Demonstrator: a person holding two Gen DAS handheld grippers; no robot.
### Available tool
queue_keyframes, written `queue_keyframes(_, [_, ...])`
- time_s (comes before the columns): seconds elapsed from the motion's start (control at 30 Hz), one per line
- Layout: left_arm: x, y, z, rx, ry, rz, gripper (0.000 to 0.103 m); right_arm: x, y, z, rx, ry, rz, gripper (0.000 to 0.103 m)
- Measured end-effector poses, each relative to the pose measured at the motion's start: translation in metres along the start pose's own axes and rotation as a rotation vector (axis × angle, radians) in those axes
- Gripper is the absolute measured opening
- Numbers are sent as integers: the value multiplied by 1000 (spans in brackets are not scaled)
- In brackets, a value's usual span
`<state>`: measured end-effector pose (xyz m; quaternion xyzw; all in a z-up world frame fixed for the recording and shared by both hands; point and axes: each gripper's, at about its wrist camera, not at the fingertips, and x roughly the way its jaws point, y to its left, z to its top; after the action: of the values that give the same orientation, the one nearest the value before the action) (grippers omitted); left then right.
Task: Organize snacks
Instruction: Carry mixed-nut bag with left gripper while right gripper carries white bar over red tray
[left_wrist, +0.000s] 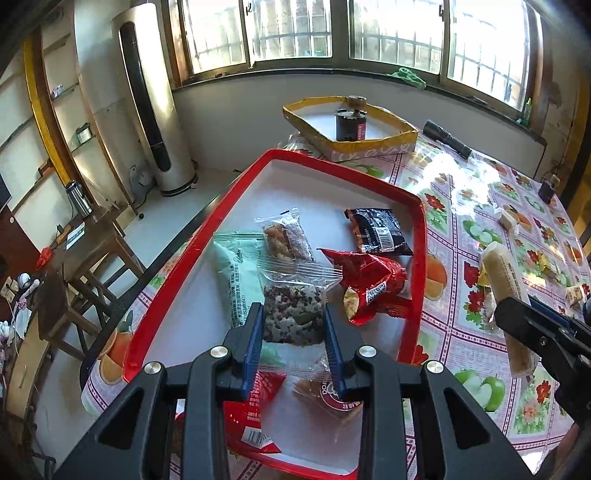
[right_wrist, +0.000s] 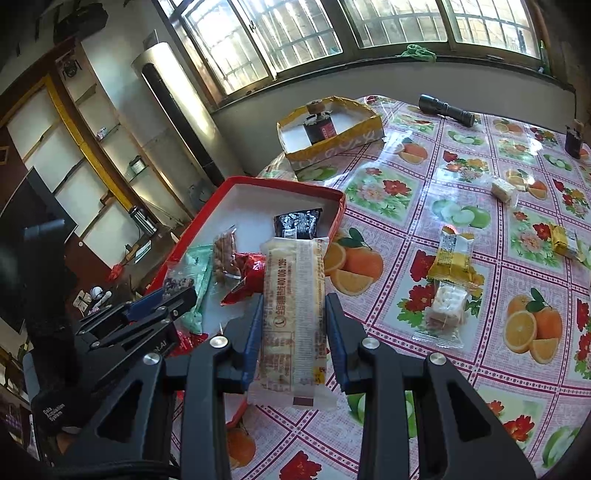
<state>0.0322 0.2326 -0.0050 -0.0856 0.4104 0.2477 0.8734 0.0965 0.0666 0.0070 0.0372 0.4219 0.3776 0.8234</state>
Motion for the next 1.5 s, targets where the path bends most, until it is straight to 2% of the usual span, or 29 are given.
queue_keyframes(0.4, [7, 18, 11, -42, 8, 19, 31, 11, -9, 5, 26, 16, 6, 35])
queue_keyframes(0.87, [17, 32, 37, -62, -23, 95, 31, 52, 12, 43, -11, 20, 37, 35])
queue_keyframes(1.23, [39, 37, 55, -80, 7, 109, 31, 85, 22, 74, -23, 36, 38, 35])
queue_keyframes(1.5, [55, 40, 60, -95, 49, 121, 31, 116, 27, 83, -31, 67, 45, 35])
